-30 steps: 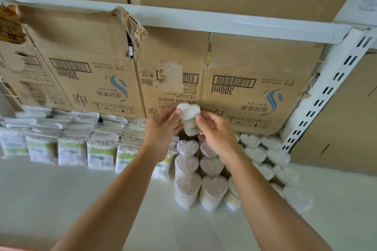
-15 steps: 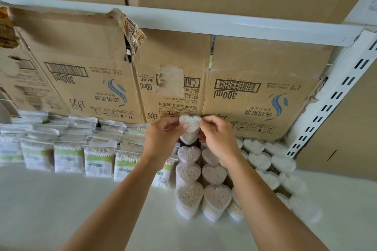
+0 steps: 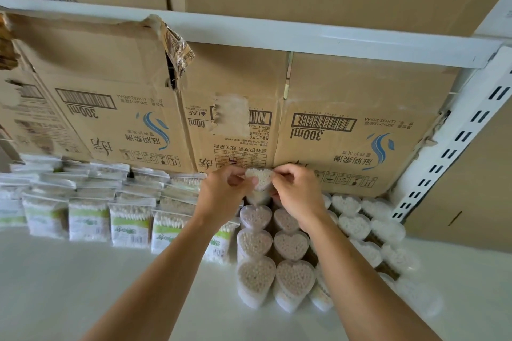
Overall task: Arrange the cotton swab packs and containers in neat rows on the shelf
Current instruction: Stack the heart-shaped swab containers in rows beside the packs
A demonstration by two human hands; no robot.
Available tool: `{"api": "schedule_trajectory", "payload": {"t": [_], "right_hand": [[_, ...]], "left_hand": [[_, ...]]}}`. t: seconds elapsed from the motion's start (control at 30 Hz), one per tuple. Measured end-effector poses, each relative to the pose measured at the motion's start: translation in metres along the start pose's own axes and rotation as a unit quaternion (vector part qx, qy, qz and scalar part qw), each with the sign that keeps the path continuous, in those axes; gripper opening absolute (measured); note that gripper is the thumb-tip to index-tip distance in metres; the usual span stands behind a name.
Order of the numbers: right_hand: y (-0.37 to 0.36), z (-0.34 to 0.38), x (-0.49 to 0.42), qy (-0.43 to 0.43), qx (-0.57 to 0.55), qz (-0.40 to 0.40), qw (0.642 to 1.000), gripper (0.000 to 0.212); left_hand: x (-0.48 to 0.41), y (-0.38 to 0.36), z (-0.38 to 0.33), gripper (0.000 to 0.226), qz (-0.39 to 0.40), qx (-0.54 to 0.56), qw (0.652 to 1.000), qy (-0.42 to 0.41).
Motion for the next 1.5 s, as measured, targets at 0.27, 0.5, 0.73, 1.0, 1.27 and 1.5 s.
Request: {"api": "schedule_trajectory", "payload": {"t": [0.27, 0.5, 0.73, 1.0, 1.27, 1.5], "right_hand": [[-0.005, -0.002, -0.002, -0.002, 0.14, 0.047, 0.989, 0.023], [0.02, -0.005, 0.005, -0.009, 0.182, 0.011, 0.983, 0.025], [0.021, -0.016, 0.011, -0.039, 0.302, 0.046, 0.951, 0.026], [0.022, -0.028, 0.031, -0.026, 0.348, 0.062, 0.935, 0.019], [0.027, -0.025, 0.067, -0.045, 0.338, 0.071, 0.937, 0.027], [0.021, -0.028, 0.084, -0.046, 0.351, 0.066, 0.933, 0.028]], "left_hand": [[-0.004, -0.008, 0.005, 0.037, 0.042, -0.146, 0.988, 0.027], [-0.001, -0.017, 0.004, 0.028, 0.018, -0.231, 0.972, -0.03], [0.005, -0.025, 0.0, 0.017, 0.029, -0.294, 0.947, -0.126], [0.028, -0.038, 0.006, 0.041, 0.17, -0.366, 0.904, -0.138], [0.043, -0.03, -0.006, 0.041, 0.162, -0.357, 0.913, -0.113], [0.07, -0.02, 0.007, 0.034, 0.143, -0.327, 0.922, -0.149]]}}
Point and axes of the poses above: each hand's wrist, its own x-axis away from the middle knuckle, its own y-axis out of the back of the hand, z = x × y, the point moved 3 cm from there along -x, towards the middle knuckle, and after that the axes turned 14 degrees about z, right-handed, at the moved point
